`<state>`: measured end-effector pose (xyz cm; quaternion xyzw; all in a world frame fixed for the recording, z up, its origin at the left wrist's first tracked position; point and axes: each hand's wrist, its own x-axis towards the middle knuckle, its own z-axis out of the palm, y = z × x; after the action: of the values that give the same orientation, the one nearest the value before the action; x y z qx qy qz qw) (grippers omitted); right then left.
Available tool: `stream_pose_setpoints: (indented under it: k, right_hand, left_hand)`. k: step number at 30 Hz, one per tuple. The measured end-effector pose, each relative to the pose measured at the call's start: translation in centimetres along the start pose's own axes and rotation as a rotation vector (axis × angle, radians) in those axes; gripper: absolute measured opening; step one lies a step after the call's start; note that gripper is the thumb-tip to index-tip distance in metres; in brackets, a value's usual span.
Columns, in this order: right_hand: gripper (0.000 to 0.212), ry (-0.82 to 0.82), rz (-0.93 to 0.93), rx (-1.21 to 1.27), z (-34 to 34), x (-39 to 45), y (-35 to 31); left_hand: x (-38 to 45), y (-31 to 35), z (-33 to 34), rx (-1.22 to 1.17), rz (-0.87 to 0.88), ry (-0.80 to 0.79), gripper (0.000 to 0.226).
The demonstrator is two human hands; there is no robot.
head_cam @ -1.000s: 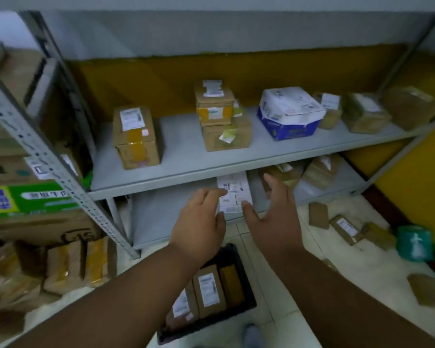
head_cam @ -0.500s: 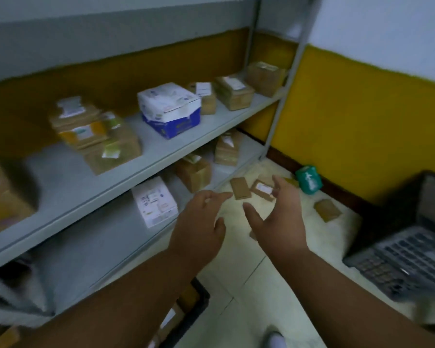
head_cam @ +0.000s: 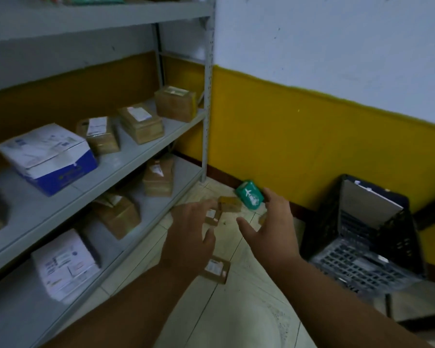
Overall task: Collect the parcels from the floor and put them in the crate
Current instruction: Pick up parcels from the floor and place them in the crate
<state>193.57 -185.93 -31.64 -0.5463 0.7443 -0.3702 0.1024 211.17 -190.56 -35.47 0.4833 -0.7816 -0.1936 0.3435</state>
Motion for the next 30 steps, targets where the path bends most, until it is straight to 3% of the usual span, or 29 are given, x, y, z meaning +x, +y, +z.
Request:
stream_pose_setpoints:
  k: [8,19,30]
  right_hand:
    - [0.085,-0.082,0.067,0.009,8.6,10.4,0.6]
    - [0.081,-0.182,0.127,-0.141,17.4,28.8,-1.9]
    - [0.081,-0.414,0.202,-0.107,28.6,38.7,4.6]
  left_hand:
    - [8.9,-7.9,1.8,0.025,-0.091,-0.074,0.061]
    - [29.0,-19.6,4.8,0.015,-0.139,-0.269,0.059]
    - [35.5,-26.6,12.9,-0.053,-0.415,-0.215,0.053]
